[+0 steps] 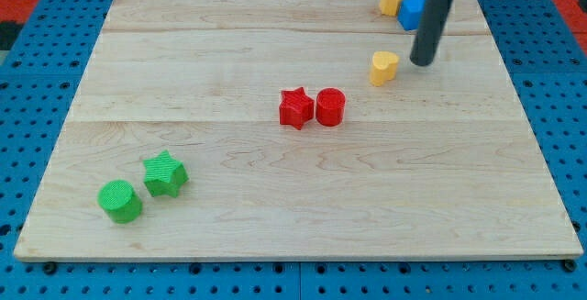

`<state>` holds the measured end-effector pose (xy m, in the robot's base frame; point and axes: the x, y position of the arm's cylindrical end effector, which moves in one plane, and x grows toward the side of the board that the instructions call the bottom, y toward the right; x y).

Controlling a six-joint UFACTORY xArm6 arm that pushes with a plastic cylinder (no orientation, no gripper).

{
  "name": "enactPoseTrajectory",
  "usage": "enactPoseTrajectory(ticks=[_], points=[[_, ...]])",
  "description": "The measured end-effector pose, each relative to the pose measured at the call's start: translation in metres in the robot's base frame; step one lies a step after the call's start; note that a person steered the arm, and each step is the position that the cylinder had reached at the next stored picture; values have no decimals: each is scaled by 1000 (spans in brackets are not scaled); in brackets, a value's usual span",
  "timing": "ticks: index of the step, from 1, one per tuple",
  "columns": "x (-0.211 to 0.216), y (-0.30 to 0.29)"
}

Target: Move the yellow heart to the left side of the blue cube

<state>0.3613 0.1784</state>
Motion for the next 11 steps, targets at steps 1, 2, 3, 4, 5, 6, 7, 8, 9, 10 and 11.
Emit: enactPoseTrajectory(ticks=[1,2,3,4,5,6,7,8,9,10,11], points=[[38,-8],[42,-45],[1,-75],[-43,-76],[-49,-81],[-40,-83],[-48,-83],[-76,-83],[-95,-80],[-98,-74],[-92,-74]])
